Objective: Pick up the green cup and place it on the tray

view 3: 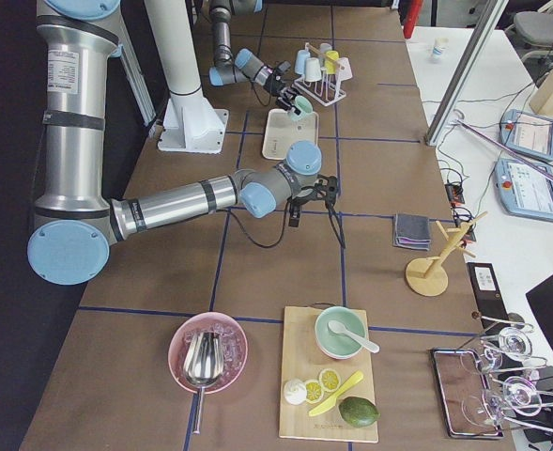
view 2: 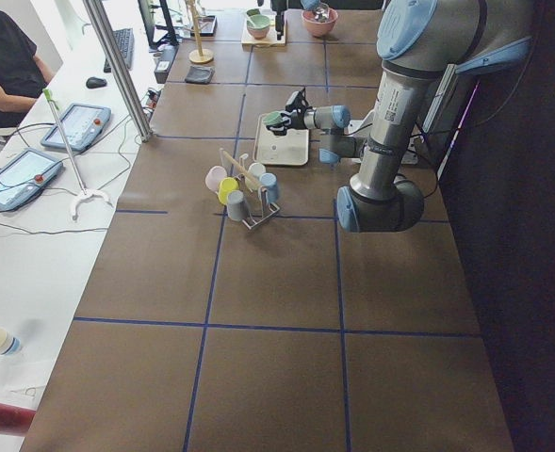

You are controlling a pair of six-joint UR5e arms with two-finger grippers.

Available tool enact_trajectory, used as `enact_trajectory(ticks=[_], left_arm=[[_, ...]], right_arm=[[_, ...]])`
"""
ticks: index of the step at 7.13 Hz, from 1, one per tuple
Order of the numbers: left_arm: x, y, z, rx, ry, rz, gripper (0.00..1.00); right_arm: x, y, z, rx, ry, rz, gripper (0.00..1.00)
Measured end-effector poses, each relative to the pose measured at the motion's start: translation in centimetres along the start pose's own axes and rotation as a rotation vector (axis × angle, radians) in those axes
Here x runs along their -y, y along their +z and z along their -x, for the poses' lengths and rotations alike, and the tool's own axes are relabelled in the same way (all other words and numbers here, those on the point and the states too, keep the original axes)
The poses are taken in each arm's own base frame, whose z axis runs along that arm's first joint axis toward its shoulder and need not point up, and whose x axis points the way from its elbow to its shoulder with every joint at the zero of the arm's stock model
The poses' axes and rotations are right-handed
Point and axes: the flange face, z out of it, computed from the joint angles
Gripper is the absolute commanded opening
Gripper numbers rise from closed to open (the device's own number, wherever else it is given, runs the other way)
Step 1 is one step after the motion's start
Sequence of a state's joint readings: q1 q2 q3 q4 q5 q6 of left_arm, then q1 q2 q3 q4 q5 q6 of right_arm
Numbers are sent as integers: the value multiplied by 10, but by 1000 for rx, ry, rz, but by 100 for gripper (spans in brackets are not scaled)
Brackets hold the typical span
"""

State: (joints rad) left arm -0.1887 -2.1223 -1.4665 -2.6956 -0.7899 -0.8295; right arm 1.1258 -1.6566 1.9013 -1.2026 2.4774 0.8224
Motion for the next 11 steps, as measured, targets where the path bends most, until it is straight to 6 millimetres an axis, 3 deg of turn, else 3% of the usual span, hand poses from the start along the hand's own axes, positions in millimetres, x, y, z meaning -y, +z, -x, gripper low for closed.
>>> enact_trajectory(ticks=[2,9,11], left_arm=[[-16,-3,-6,1,2,2,72],[-21,13,-42,4,9,-2,78],[-24,19,-49,7,14,1,84]], right_arm=[[0,0,1,1,-1,0,99],[-1,0,-2,-3,3,-1,99],[-2,-1,-1,-2,3,-2,99]])
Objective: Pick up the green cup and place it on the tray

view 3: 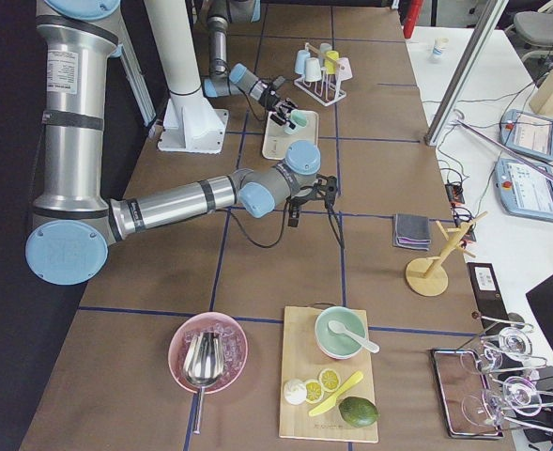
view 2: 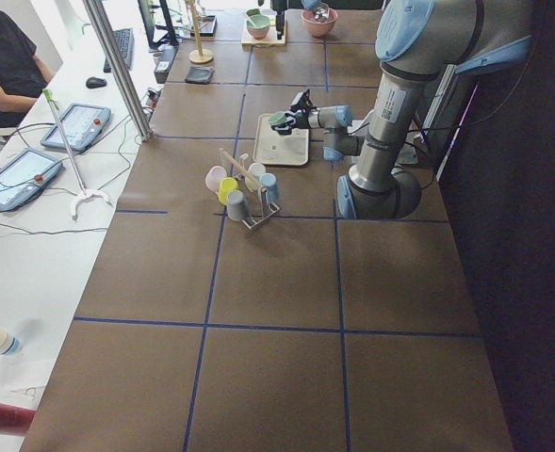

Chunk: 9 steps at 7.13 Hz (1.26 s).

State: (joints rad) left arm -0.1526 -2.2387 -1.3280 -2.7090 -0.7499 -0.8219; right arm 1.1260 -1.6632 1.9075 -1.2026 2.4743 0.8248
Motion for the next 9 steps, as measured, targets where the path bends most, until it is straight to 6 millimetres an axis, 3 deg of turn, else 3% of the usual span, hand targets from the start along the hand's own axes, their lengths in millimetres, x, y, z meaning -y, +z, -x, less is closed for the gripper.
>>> enact_trajectory(ticks=[4,5,6,7,9], left_arm=[[-2,2,0,0,2,3,86],[-2,2,0,0,3,4,90],[-3,2,0,0,5,5,99],[-2,2,0,-1,6,4,100],[16,-5,-3,-19,19,-17,100]], right_arm=[[-1,-1,1,1,-2,-1,99],[-1,-1,1,1,-2,-1,99],[-1,-1,1,1,-2,-1,99],[-1,-1,1,1,-1,-1,99],[-2,-1,0,1,0,1,99]])
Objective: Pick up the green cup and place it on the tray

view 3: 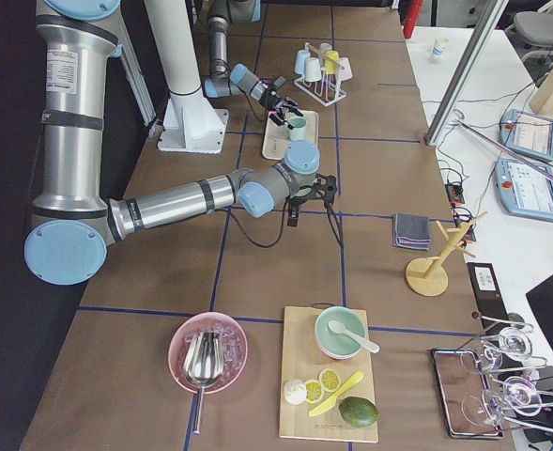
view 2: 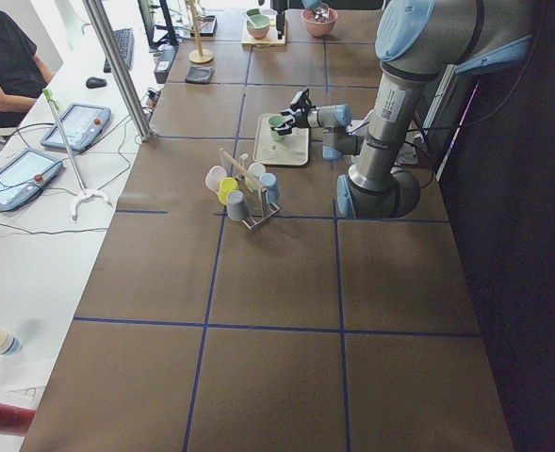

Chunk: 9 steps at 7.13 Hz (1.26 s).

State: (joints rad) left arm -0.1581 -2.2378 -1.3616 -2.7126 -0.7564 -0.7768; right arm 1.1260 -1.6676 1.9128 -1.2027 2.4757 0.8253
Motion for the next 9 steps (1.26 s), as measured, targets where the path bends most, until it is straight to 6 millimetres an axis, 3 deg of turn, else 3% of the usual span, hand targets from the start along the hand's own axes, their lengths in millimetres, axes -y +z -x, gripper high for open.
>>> enact_trajectory(ticks=[2,4,7,9], left_arm=[[53,-25,-8,-48,36,-63,99],[94,-21,13,-43,76,-95,99],[163,19,82,61,213,-48,99],[191,36,160,108,216,17,99]], right_arm=[[-1,-2,0,2,-1,-3,99],[1,-10,-3,-3,5,-27,99],[10,-33,-30,-54,9,-114,99],[11,-37,-43,-90,9,-142,99]])
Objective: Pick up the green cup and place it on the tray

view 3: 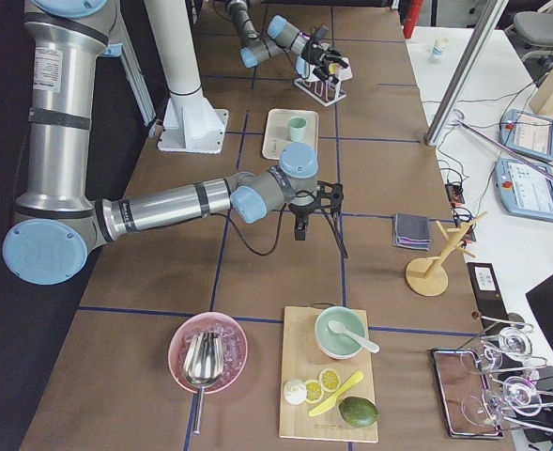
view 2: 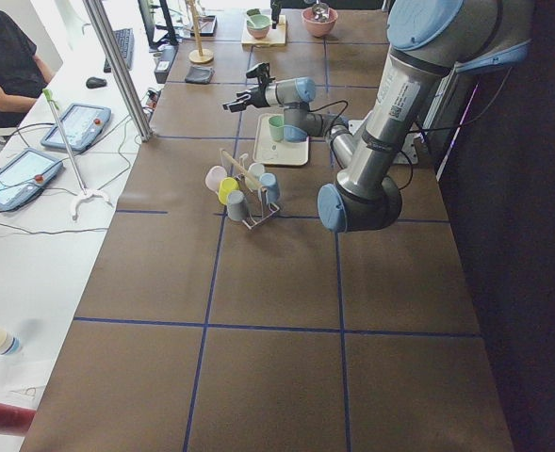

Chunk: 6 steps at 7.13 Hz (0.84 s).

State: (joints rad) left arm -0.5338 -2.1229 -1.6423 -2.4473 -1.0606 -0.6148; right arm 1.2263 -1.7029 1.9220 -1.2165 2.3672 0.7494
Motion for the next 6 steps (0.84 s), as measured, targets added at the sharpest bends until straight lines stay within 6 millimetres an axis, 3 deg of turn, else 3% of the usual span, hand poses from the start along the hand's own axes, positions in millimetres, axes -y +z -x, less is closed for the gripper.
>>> enact_trajectory(ticks=[1,3,4,6], left_arm=[[11,3,55,-1,-11,61,100],[20,-18,174,19,-26,245,100],[12,-35,240,28,-57,350,100],[-25,-89,374,14,-145,574,100]], right_arm=[[-1,-1,-4,-7,3,-4,99],[-3,-2,-7,-10,6,-7,99],[-3,-3,-8,-11,8,-9,99],[-3,-4,-16,-17,4,-11,99]])
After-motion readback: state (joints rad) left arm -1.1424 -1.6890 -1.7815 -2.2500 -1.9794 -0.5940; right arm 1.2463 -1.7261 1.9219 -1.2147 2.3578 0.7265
